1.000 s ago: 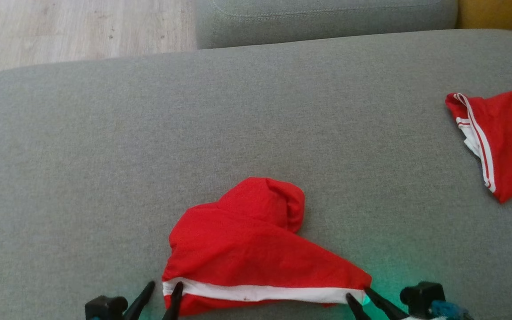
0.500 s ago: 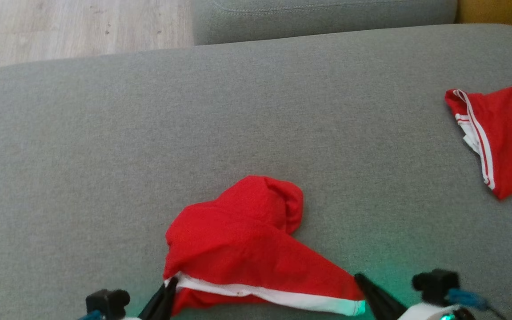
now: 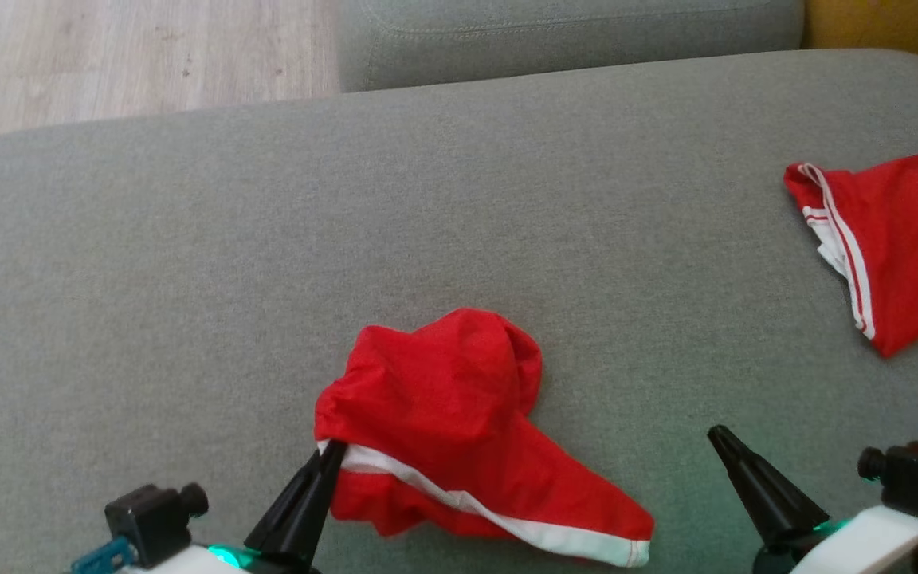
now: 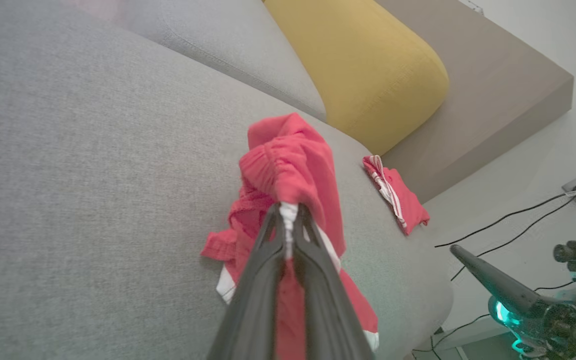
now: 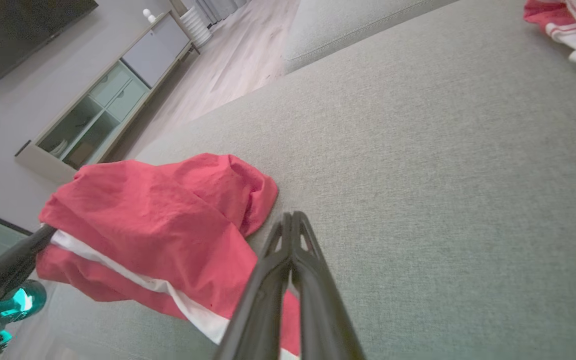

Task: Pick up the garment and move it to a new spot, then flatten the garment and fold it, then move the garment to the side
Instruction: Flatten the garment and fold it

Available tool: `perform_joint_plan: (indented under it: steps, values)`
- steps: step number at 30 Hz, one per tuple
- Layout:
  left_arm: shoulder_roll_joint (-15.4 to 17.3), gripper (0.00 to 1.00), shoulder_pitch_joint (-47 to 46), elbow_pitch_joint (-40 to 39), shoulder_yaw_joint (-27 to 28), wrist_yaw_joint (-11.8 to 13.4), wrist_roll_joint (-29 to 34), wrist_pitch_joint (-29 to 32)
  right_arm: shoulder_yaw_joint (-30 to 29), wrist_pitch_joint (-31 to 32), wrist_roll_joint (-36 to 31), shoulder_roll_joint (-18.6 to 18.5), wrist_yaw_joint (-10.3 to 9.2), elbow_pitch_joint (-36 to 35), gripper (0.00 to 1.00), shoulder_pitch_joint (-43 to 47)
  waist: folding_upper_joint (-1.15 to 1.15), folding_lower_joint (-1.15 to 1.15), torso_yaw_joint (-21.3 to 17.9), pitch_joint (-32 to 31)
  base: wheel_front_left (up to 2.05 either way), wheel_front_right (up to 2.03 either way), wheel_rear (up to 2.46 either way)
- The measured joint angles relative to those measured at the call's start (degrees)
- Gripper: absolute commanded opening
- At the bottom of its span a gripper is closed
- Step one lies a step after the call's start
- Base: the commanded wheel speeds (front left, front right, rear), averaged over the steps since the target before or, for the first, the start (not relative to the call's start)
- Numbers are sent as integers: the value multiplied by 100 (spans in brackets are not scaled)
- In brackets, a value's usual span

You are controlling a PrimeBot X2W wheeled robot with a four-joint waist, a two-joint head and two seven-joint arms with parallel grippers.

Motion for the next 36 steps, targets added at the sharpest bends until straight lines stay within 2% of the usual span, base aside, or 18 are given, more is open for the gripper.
perform_joint_plan:
  steps: [6,25,29,36]
  values:
    - [121,0,134,-97,36,153,30,66,5,11,-114,-13,0,-18,0,10,0,0,-49,-50,0,0,0]
    - [100,0,61,110,179,307,153,-145,151,-94,-258,-7,0,156,0,7,0,-1,-142,-199,0,0,0]
    - [96,0,-114,300,220,307,205,-197,216,-133,-312,-5,0,203,0,2,0,0,-174,-195,0,0,0]
    - [70,0,-617,1147,389,346,324,-403,258,-186,-352,-5,0,311,0,-2,0,0,-214,-221,0,0,0]
